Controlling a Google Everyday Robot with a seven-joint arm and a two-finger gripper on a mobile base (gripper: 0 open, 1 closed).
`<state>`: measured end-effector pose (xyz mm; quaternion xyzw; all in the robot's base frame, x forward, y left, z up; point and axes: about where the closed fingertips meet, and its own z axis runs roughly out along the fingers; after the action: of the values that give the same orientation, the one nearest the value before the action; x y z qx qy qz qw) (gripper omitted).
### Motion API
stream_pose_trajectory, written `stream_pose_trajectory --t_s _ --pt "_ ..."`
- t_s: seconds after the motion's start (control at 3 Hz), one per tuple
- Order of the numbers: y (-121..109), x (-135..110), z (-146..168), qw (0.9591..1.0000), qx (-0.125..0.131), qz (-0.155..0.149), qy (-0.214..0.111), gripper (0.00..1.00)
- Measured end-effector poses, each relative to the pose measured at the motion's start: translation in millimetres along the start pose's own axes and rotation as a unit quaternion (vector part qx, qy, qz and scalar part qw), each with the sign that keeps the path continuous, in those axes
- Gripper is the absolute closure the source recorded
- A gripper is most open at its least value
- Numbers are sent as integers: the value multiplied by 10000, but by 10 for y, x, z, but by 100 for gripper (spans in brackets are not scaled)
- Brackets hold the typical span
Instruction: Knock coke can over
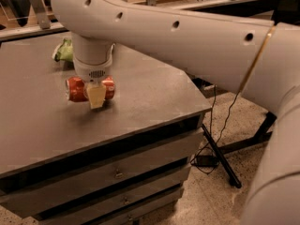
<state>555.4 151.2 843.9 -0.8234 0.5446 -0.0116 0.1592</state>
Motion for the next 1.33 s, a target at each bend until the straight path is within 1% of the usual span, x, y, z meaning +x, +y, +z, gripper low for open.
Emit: stream_pose_trajectory --t_s 0.67,1.0,1.33 --pt "4 14 8 10000 4 61 -8 17" --pt "18 27 -26 9999 15 128 -45 0" --pt "35 31 -43 9998 4 186 -93 0"
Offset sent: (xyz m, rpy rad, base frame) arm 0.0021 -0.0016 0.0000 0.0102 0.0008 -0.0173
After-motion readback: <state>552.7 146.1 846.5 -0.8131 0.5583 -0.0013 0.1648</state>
